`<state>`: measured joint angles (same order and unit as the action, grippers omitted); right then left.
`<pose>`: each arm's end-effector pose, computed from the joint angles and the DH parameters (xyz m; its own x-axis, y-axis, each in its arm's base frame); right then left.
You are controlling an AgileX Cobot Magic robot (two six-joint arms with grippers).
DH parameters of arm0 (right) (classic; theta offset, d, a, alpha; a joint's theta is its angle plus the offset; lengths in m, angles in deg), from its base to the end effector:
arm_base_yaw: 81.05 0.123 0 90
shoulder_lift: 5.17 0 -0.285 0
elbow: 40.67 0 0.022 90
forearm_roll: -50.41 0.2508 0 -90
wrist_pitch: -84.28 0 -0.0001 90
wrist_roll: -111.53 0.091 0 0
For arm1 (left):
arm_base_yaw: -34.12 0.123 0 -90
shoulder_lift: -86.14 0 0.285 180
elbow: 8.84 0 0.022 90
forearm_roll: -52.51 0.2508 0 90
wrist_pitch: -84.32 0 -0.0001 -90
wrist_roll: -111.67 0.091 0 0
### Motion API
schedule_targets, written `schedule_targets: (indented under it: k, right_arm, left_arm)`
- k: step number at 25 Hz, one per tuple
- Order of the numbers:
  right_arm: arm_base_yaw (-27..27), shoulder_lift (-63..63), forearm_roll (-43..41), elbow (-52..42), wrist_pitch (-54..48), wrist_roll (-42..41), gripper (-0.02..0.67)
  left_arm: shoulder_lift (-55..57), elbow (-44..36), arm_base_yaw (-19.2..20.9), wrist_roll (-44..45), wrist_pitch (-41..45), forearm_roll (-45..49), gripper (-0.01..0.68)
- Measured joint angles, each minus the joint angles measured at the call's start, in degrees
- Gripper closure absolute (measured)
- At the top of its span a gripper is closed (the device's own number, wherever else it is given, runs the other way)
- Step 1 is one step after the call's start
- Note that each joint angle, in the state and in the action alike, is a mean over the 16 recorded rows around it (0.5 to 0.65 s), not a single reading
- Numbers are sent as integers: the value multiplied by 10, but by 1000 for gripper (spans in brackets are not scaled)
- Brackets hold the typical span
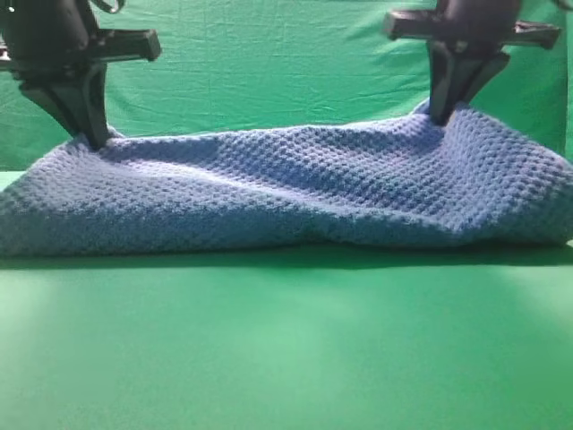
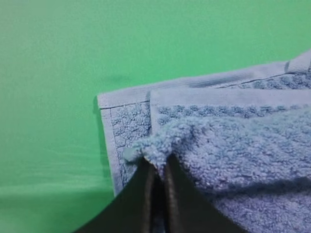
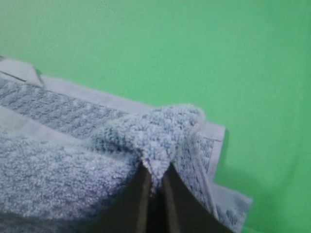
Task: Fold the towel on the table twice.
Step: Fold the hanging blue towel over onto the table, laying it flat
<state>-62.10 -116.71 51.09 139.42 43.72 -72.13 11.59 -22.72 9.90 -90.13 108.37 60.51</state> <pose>0.3674 0.1269 0.2365 -0.8159 -0.3381 -0.4690 -0.3735 0.9275 -0.0189 0.3302 -0.1429 0.2212 -0.8015 0.0867 -0.5917 0.1839 0.9772 -0.1060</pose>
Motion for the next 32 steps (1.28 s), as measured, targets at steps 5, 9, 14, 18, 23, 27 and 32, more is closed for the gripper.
schedule_targets:
  k: [5, 9, 14, 18, 23, 27, 32]
  right_arm:
    - [-8, -46, -12, 31, 21, 3, 649]
    - [-15, -69, -15, 42, 31, 6, 649]
    - [-23, -82, -15, 45, 38, 9, 634]
    - [-26, -86, -15, 48, 34, 10, 547]
    - [-26, -86, -15, 70, -1, 10, 352]
    - [-26, -76, -11, 106, -57, 10, 230]
    - [-26, -42, 1, 162, -145, 11, 237]
  left_arm:
    - [39, 25, 0, 3, -19, 3, 673]
    - [54, 36, 0, 3, -33, 9, 673]
    - [63, 43, 2, 4, -43, 18, 646]
    - [65, 44, 8, 4, -40, 23, 541]
    - [55, 51, 17, 4, -7, 21, 343]
    - [28, 67, 25, 7, 35, 13, 234]
    - [-37, 90, 30, 36, 94, -15, 265]
